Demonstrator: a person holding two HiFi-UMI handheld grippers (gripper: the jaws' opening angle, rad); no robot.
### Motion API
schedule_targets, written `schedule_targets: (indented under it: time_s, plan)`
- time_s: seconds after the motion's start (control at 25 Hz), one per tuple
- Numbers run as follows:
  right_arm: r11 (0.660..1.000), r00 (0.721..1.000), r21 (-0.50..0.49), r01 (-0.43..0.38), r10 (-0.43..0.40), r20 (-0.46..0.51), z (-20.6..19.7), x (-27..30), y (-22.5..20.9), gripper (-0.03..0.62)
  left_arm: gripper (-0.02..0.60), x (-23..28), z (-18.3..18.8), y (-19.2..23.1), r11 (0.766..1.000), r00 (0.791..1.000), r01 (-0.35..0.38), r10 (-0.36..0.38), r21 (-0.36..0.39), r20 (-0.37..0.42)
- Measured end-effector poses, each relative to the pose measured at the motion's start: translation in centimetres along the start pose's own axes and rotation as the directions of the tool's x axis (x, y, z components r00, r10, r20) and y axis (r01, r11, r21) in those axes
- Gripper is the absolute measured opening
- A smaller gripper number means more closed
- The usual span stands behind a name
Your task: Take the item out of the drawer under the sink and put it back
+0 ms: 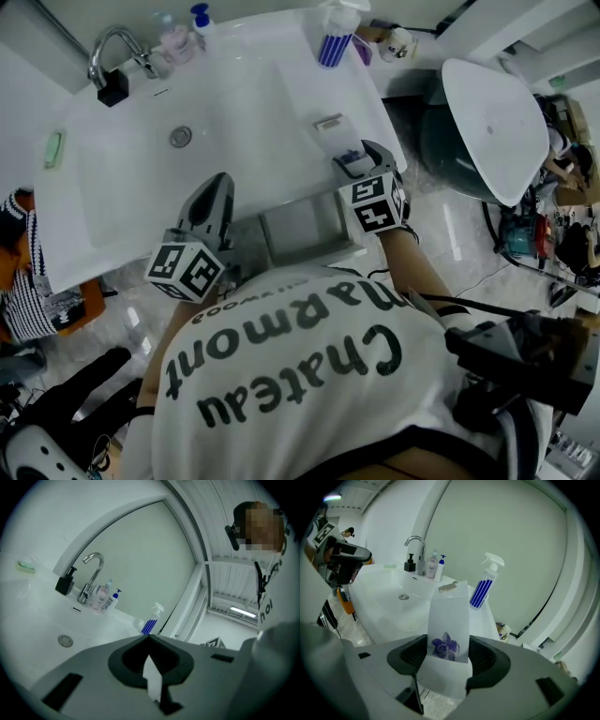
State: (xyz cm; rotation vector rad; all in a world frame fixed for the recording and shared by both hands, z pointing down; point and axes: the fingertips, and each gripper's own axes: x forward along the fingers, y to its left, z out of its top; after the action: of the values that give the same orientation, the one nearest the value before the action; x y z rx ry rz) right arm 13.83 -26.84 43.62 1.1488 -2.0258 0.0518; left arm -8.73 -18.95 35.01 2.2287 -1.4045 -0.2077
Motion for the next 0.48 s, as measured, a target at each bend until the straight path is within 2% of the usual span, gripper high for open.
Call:
schedule_targets:
  time_s: [0.48]
  plan:
    - [0.994, 0.998, 0.107, -0.037, 0.042, -0.047, -0.08, 0.46, -0.22, 0.282, 0.008, 0.17, -0.48, 0.32, 1.000, 1.000, 0.001, -0.001, -0.011, -0.009]
